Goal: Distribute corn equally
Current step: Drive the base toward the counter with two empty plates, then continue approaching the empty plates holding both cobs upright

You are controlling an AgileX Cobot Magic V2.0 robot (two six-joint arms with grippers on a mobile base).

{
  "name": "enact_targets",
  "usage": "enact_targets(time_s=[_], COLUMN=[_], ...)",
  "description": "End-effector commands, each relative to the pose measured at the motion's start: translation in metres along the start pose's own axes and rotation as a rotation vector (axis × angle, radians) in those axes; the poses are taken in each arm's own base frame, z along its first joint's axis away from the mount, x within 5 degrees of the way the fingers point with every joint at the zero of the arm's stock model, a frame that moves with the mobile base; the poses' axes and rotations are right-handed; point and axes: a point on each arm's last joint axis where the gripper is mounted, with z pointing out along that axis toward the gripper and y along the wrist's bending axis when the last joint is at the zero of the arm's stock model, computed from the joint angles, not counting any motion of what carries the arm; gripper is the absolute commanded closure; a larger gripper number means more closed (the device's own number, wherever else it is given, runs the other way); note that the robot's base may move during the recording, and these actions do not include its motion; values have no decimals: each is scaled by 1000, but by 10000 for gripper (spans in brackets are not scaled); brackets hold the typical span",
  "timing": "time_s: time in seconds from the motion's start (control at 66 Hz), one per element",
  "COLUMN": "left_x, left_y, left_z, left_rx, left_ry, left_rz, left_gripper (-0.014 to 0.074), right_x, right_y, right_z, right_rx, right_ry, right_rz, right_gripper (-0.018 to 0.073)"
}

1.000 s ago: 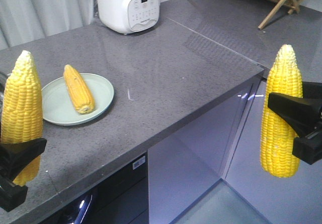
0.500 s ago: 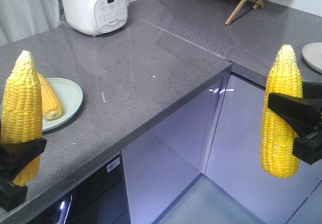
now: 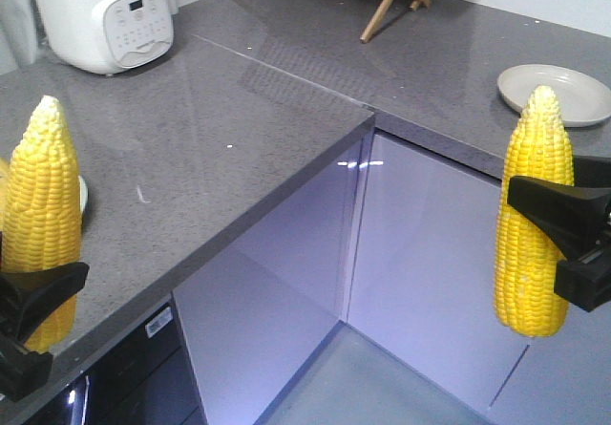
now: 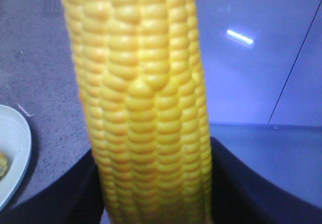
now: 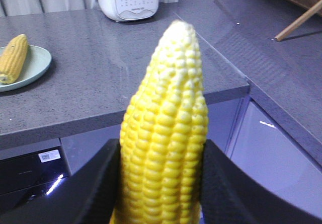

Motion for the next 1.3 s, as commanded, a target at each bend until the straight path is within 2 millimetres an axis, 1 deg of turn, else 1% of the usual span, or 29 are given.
enact_targets(time_s=[0.0, 1.288], left_x=[-13, -13], left_y=[0, 0], left_z=[-6, -6], left_rx=[10, 10], left_ry=[-92, -92], left_rz=[0, 0], left_gripper=[370, 370], right_x=[-12, -12], right_y=[-2, -2], right_z=[-4, -4], right_rx=[30, 30], right_ry=[-71, -71], right_rz=[16, 16], right_gripper=[365, 365])
